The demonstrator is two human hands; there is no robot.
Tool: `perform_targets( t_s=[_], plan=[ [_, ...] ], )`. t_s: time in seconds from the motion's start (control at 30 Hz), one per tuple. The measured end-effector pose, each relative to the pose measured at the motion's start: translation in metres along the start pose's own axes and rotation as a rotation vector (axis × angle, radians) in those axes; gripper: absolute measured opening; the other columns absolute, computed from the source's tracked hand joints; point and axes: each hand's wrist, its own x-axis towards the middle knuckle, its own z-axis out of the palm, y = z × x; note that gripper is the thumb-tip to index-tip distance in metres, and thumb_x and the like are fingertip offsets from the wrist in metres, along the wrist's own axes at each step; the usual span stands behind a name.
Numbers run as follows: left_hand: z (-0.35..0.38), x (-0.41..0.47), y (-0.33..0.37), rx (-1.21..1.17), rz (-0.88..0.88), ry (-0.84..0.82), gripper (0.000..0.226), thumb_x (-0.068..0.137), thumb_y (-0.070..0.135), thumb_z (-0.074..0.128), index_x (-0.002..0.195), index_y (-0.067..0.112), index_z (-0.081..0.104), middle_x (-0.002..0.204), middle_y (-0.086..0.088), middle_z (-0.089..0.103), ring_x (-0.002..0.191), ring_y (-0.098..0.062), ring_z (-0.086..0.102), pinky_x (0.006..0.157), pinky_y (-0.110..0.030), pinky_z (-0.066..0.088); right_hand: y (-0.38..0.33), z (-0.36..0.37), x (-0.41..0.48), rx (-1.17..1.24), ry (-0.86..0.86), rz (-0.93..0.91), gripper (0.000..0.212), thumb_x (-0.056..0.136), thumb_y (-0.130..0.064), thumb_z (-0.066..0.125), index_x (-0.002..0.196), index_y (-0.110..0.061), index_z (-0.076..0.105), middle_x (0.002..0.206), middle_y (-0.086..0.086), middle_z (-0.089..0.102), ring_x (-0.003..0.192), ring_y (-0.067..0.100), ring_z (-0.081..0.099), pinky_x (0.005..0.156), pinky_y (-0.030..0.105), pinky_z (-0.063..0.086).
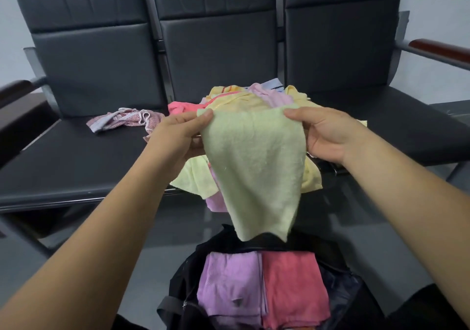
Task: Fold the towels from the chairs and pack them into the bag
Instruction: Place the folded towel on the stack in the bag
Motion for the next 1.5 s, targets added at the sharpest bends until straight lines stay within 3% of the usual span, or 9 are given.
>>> perform_targets(
  t_s=[0.27,0.4,0.53,0.77,0.9,1.1,1.27,1.37,1.5],
  plan=[
    [0.003,0.002,0.001,-0.154,0.094,-0.104,0.03,0.101,0.0,0.05,0.126,0.005,0.065,0.117,-0.008,0.075,0.113,-0.023,0.07,0.097,-0.035,0.056,-0.006,0.002,0.0,0.269,-0.08,-0.039,0.04,0.089,-0.007,0.062,0.128,-0.001,0.064,0.133,0.012,0.069,0.123,0.02,0.067,0.105,0.034,0.052],
    [-0.002,0.001,-0.002,0.196,0.176,0.009,0.023,0.103,0.007,0.055,0.119,0.01,0.072,0.106,-0.005,0.078,0.101,-0.021,0.075,0.084,-0.03,0.059,-0.003,-0.007,0.001,-0.061,0.021,-0.082,0.012,0.093,-0.015,0.067,0.103,-0.015,0.074,0.106,0.003,0.077,0.097,0.022,0.074,0.082,0.04,0.062],
    [0.001,0.001,-0.004,0.192,0.076,0.03,0.022,0.104,0.019,0.057,0.115,0.013,0.074,0.099,-0.006,0.078,0.073,-0.018,0.073,0.074,-0.033,0.06,-0.002,-0.011,0.001,-0.206,0.135,-0.07,0.014,0.097,-0.013,0.067,0.11,-0.011,0.071,0.093,0.003,0.077,0.078,0.021,0.073,0.059,0.03,0.058],
    [0.001,0.005,-0.004,-0.13,0.004,-0.02,0.017,0.097,0.01,0.063,0.112,0.009,0.07,0.107,-0.003,0.076,0.092,-0.018,0.072,0.084,-0.032,0.06,-0.004,-0.001,0.001,0.103,-0.095,-0.059,0.039,0.1,-0.01,0.054,0.14,-0.005,0.057,0.138,0.002,0.066,0.12,0.009,0.066,0.1,0.023,0.053],
    [-0.006,0.007,-0.01,0.056,0.127,-0.01,0.024,0.097,0.001,0.061,0.118,0.006,0.07,0.109,-0.008,0.077,0.103,-0.022,0.073,0.086,-0.031,0.056,-0.002,-0.005,0.002,0.011,-0.033,-0.079,0.036,0.1,0.003,0.052,0.135,0.001,0.059,0.138,0.007,0.065,0.107,0.012,0.071,0.077,0.023,0.06],
    [-0.002,0.006,-0.012,0.121,0.124,0.052,0.015,0.097,0.013,0.066,0.107,0.007,0.076,0.102,-0.014,0.077,0.096,-0.029,0.074,0.088,-0.037,0.06,0.002,-0.016,0.004,-0.236,0.183,-0.097,0.016,0.095,-0.015,0.07,0.11,-0.011,0.073,0.104,0.004,0.076,0.086,0.025,0.073,0.077,0.041,0.061],
    [-0.001,0.007,-0.008,-0.081,0.027,0.09,0.013,0.097,0.015,0.066,0.097,0.007,0.075,0.103,-0.017,0.065,0.094,-0.028,0.058,0.086,-0.034,0.055,0.0,-0.006,0.001,-0.009,0.034,-0.114,0.027,0.101,-0.015,0.058,0.091,-0.018,0.084,0.104,-0.006,0.078,0.093,0.011,0.073,0.085,0.029,0.06],
    [0.0,0.006,-0.006,-0.106,0.073,0.021,0.014,0.096,0.006,0.063,0.106,0.007,0.073,0.105,-0.006,0.076,0.098,-0.019,0.071,0.087,-0.03,0.056,-0.002,-0.005,0.001,0.038,-0.059,-0.136,0.023,0.101,-0.007,0.054,0.108,-0.009,0.075,0.115,0.0,0.076,0.11,0.011,0.07,0.094,0.026,0.056],
    [-0.004,0.006,-0.01,0.04,0.141,0.061,0.019,0.09,0.009,0.072,0.109,0.008,0.076,0.109,-0.013,0.077,0.109,-0.032,0.071,0.103,-0.049,0.052,0.002,-0.012,0.005,-0.046,0.102,-0.182,0.019,0.094,0.004,0.062,0.11,0.007,0.073,0.116,0.017,0.074,0.11,0.024,0.072,0.088,0.029,0.059]
  ],
)
